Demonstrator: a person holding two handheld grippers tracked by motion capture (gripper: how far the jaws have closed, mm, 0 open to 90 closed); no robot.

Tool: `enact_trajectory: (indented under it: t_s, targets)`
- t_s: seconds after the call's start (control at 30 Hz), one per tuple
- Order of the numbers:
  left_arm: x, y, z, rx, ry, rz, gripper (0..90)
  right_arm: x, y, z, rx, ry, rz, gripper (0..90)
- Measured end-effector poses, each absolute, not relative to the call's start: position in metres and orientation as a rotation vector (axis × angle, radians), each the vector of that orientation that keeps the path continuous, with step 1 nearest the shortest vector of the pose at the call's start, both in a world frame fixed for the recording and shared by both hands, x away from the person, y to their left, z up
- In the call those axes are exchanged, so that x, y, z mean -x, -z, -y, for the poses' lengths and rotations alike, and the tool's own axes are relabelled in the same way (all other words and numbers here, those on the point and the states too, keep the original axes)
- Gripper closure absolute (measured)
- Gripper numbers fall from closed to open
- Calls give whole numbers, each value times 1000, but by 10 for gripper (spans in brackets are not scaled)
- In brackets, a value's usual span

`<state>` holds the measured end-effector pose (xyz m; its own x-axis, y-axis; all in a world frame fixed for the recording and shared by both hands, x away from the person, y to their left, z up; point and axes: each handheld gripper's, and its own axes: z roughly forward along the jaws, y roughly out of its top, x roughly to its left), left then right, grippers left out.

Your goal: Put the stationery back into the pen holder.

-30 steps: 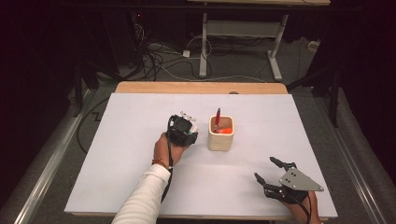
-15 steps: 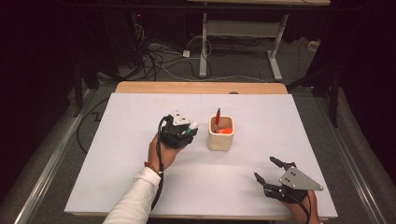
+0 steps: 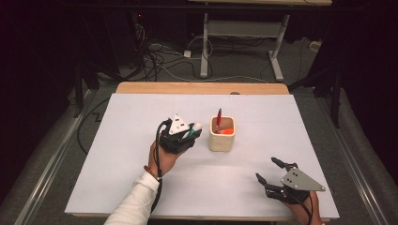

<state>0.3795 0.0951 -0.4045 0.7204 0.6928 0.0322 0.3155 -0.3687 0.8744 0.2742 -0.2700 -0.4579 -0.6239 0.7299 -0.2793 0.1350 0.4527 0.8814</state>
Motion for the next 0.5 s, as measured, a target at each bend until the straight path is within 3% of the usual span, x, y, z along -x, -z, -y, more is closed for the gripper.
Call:
enact_trajectory:
  t_s: [0.5]
  targets:
    - [-369, 395, -99, -1865, -516, -633, 627, -274, 458, 268, -721, -1161, -2051, 268]
